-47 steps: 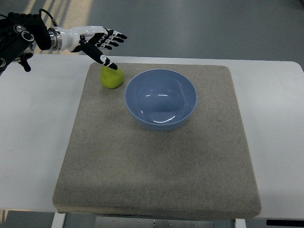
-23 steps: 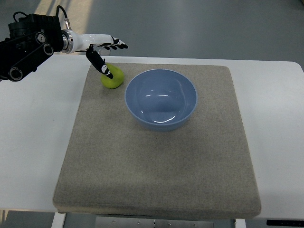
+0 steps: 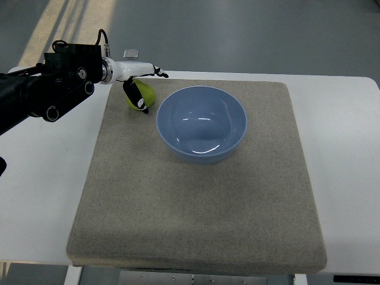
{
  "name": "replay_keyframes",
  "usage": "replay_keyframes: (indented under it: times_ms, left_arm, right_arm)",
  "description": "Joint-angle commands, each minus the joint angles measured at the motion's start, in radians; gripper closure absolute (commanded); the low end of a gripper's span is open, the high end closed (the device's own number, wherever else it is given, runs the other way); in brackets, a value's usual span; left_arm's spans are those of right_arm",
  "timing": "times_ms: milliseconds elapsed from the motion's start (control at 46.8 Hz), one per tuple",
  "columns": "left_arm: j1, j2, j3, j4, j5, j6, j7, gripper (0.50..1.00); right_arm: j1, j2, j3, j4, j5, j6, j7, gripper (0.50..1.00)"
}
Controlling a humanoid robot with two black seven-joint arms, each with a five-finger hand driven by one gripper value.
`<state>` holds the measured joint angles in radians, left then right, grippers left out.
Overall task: Place pear in bowl with left hand
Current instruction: 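Close the left hand on the pear and lift it off the mat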
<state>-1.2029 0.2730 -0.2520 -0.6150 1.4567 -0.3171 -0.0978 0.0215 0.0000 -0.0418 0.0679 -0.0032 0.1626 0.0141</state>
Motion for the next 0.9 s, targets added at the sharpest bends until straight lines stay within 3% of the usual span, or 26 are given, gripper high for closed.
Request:
replay_keyframes:
  times_ms: [0,150,876]
  left_arm:
    - [0.011,-0.034,0.028,0.046,0.024,0.039,0.000,0.512]
    - [0.014,-0.057,0.074,0.080,0.030,0.112,0.000,0.512]
    - [-0.018,-0.018,0.128,0.080,0.031,0.102,0.000,0.514]
  right_arm:
    - [0.000,0.000,0.000,0.001,0.000,0.000,0.000,0.574]
    - [0.000,0.000,0.000,0.001,0.000,0.000,0.000,0.574]
    - [0.001,0.000,0.000,0.000,0.000,0.000,0.000,0.574]
